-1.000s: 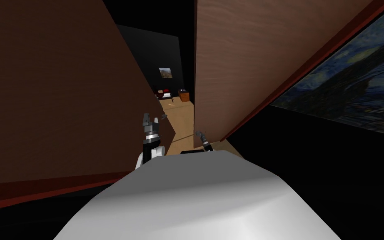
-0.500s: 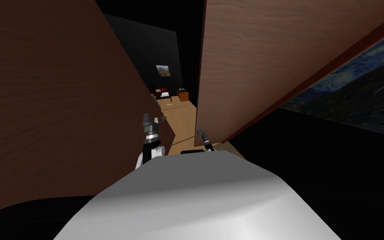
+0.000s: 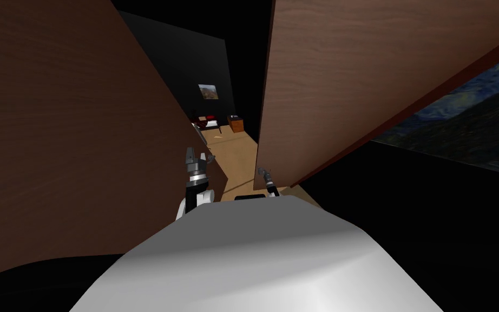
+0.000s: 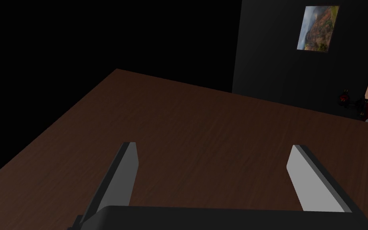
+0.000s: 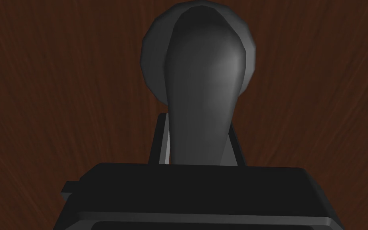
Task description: Push the door open
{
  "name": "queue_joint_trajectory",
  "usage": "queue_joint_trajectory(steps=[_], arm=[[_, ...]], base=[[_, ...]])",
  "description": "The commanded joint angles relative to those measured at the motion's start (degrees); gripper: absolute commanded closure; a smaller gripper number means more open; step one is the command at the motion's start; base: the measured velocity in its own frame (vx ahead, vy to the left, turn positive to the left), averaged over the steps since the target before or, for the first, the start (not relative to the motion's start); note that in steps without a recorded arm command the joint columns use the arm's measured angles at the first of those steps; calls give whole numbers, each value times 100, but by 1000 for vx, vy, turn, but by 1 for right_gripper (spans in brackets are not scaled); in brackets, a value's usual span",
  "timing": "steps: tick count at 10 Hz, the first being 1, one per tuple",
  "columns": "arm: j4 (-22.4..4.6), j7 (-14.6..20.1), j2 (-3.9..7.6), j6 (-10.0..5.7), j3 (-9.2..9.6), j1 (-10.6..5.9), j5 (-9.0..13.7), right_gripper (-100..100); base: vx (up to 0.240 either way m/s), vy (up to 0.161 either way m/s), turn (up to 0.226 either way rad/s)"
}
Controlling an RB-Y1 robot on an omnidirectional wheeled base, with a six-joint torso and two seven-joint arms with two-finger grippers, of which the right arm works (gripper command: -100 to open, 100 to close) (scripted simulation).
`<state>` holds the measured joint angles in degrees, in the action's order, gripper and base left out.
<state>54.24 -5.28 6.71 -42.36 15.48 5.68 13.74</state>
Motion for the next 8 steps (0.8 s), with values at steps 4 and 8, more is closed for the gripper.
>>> queue_joint_trajectory(steps=[4,8], arm=[[-172,-78,-45,-70,-331,-153,88,100],[-295,-187,-146,-62,-688,-247,179,100]], base=[[108,80,-62],[122,97,-77]])
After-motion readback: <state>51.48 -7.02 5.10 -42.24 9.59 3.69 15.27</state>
